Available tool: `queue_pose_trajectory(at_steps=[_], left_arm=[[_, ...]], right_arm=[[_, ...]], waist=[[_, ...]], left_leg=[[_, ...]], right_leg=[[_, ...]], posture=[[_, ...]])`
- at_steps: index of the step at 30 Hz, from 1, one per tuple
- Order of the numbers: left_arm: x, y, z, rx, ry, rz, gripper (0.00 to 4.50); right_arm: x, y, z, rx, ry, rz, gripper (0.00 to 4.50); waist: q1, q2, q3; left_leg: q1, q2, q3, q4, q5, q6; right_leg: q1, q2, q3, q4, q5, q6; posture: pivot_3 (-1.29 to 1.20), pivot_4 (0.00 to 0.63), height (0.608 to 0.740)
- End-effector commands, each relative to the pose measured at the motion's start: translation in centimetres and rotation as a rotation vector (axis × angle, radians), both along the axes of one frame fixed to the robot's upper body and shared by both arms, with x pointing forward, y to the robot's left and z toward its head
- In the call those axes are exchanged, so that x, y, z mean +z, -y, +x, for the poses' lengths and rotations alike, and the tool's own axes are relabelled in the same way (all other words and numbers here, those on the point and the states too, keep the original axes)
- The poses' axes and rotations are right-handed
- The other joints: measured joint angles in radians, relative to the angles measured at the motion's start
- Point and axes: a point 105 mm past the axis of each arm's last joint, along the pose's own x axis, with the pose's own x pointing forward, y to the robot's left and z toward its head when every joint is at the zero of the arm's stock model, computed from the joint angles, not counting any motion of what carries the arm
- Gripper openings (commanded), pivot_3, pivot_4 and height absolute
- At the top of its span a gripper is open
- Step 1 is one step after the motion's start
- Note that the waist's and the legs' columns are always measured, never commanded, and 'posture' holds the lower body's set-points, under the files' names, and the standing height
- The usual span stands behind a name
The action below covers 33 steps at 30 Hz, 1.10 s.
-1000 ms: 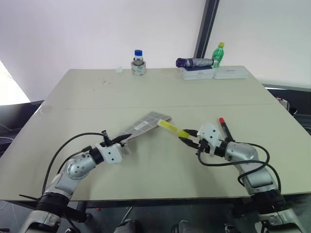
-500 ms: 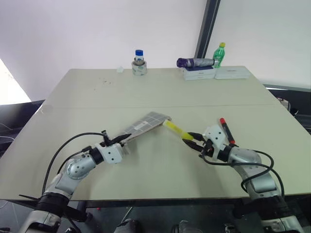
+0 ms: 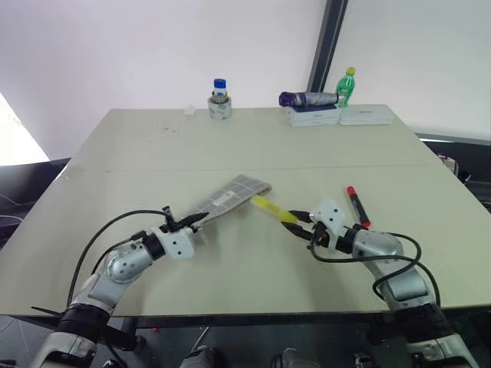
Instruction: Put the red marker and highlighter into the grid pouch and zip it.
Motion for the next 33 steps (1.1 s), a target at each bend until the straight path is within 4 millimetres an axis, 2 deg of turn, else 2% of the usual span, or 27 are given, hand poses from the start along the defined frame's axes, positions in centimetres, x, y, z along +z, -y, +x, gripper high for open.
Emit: queue_pose_trajectory(at_steps=[1,4,7,10,16,25,31,32,33], left_arm=[[1.3,0.9,-0.6,-0.051,0.061,0.009,0.00],[1.3,1.1,-0.7,-0.066,0.067,0.041,0.00],[1.2,1.2,-0.8,-0.098,0.078,0.102,0.00],[1.3,1.3,-0.9,-0.134,0.080,0.145,0.00],[2.3,2.3,-1.2,-0.239,0.095,0.207,0.00],[4.1,3.3,-2.0,-0.331,0.068,0.109,0.00],[4.4,2.9,-2.0,-0.330,0.066,0.104,0.00],[4.3,2.8,-1.9,-0.317,0.065,0.105,0.00],[4.2,2.8,-1.8,-0.311,0.065,0.109,0.00]], right_arm=[[1.2,-1.1,0.4,0.033,0.057,0.008,0.90],[1.6,-1.9,0.1,0.093,0.095,-0.018,0.90],[1.6,-3.1,-0.6,0.231,0.172,-0.194,0.90],[2.4,-3.5,-0.1,0.283,0.237,-0.285,0.90],[2.7,-5.0,0.3,0.416,0.347,-0.508,0.90],[2.6,-7.1,0.5,0.479,0.444,-0.483,0.90],[2.4,-6.6,0.8,0.475,0.420,-0.460,0.90],[2.5,-6.5,0.9,0.475,0.424,-0.459,1.94],[2.7,-6.3,0.8,0.477,0.421,-0.448,2.26]], waist=[[-0.001,0.000,0.000],[-0.002,0.000,0.000],[-0.003,0.000,0.000],[-0.003,0.000,0.000],[-0.001,0.000,0.000],[-0.001,0.000,0.000],[-0.002,0.000,0.000],[-0.002,0.000,0.000],[-0.002,0.000,0.000]], left_leg=[[0.000,0.000,0.000,0.000,0.000,0.000],[0.000,0.000,0.000,0.000,0.001,-0.001],[0.000,0.000,0.000,0.000,0.001,-0.001],[0.000,0.000,0.000,0.000,0.000,-0.001],[0.000,0.000,0.003,0.001,0.002,-0.003],[0.000,0.000,0.004,0.001,0.004,-0.007],[0.000,-0.001,0.004,0.002,0.004,-0.007],[0.000,-0.001,0.004,0.002,0.004,-0.007],[0.000,-0.001,0.004,0.002,0.004,-0.007]], right_leg=[[0.000,0.000,0.000,0.000,0.000,0.000],[0.000,0.000,0.000,0.000,0.000,0.000],[0.000,0.000,0.000,0.000,0.000,0.000],[-0.001,0.000,0.000,0.000,0.000,0.000],[-0.001,0.000,0.000,0.000,0.000,0.000],[-0.001,0.001,0.000,0.001,0.000,0.000],[0.000,0.001,0.000,0.002,0.000,0.000],[0.000,0.001,0.000,0.002,0.000,0.000],[0.000,0.001,0.000,0.002,0.000,0.000]], posture=[[0.00,0.150,0.740],[0.00,0.150,0.740],[0.00,0.150,0.740],[0.00,0.150,0.740],[0.00,0.150,0.740],[0.00,0.150,0.740],[0.00,0.150,0.740],[0.00,0.150,0.740],[0.00,0.150,0.740]])
